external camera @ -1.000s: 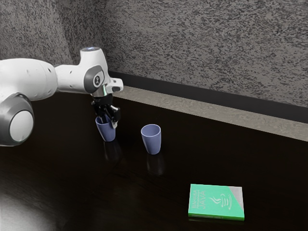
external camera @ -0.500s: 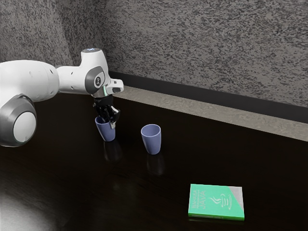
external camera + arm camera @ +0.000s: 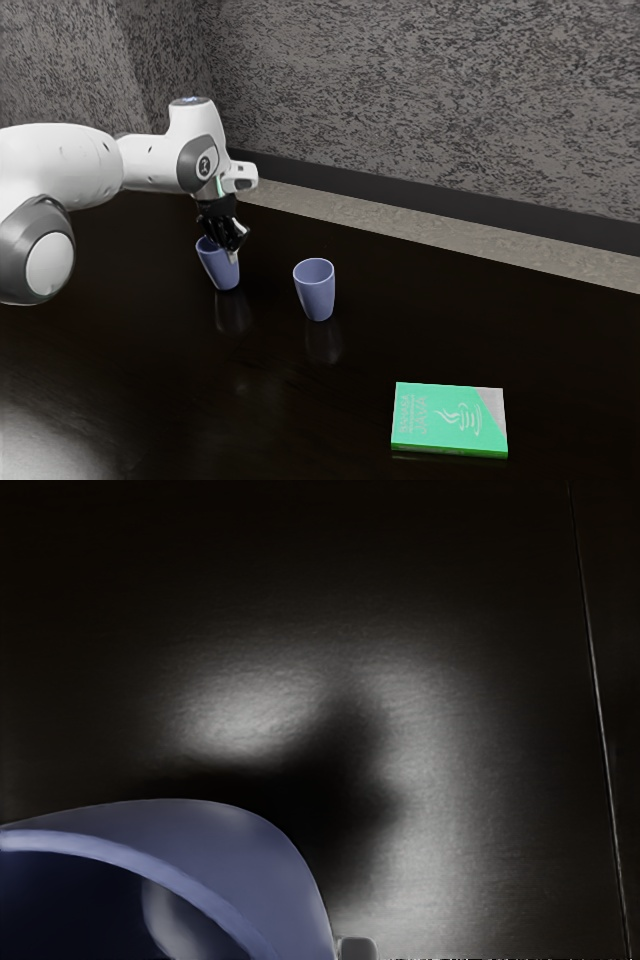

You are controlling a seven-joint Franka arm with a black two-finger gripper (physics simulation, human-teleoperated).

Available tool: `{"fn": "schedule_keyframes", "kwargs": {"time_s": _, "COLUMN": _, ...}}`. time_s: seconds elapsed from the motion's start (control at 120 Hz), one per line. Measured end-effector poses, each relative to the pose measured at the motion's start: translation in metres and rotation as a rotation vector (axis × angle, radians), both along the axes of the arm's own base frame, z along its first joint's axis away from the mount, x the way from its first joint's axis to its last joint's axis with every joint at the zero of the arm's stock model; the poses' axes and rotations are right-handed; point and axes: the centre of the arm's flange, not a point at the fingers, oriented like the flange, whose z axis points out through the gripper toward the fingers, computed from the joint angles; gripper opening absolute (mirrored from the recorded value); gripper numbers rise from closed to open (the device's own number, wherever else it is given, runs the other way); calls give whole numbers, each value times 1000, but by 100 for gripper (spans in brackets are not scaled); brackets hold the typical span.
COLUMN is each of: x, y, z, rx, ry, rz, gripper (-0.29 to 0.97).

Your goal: Place the left cup onto the right cup

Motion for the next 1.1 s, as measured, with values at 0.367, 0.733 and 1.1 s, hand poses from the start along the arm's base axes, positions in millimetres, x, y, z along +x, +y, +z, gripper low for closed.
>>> {"fn": "schedule_keyframes", "kwargs": {"time_s": 0.367, "x": -14, "y": -68, "z": 84, "rx": 17, "ry": -58, "rz": -91, "gripper": -10}}
{"fn": "schedule_keyframes", "kwargs": {"time_s": 0.733, "x": -41, "y": -169, "z": 150, "rx": 58, "ry": -70, "rz": -233, "gripper": -11}}
{"fn": "schedule_keyframes", "kwargs": {"time_s": 1.1, "x": -47, "y": -236, "z": 146, "rx": 71, "ry": -56, "rz": -304, "gripper": -11}}
